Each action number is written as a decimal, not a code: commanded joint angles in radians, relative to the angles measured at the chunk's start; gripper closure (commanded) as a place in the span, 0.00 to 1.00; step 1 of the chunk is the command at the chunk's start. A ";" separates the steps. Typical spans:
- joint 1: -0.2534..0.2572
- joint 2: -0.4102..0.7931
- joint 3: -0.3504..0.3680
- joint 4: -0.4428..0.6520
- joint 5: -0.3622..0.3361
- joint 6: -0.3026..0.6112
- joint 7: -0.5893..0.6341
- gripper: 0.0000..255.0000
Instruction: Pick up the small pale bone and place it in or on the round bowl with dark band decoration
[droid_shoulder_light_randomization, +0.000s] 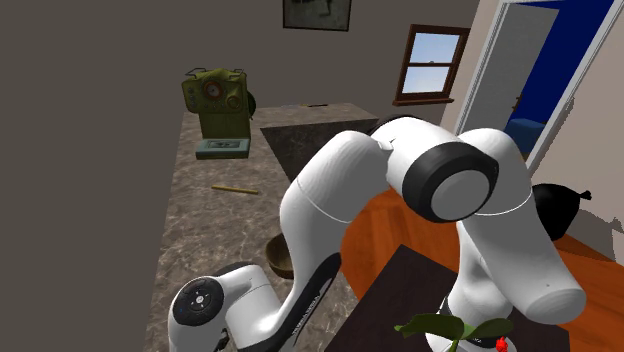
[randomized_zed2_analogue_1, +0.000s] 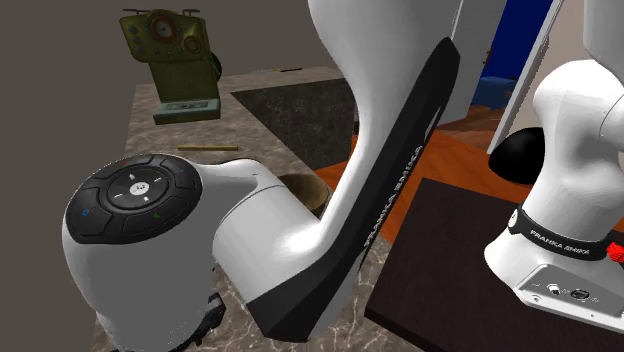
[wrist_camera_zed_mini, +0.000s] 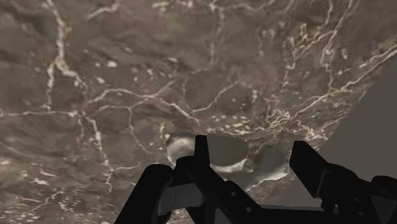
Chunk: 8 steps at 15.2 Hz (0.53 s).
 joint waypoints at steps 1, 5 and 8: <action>-0.009 -0.022 0.012 -0.007 0.012 -0.016 -0.014 1.00; -0.025 -0.067 0.035 -0.019 0.037 -0.049 -0.043 1.00; -0.037 -0.099 0.051 -0.025 0.057 -0.074 -0.064 1.00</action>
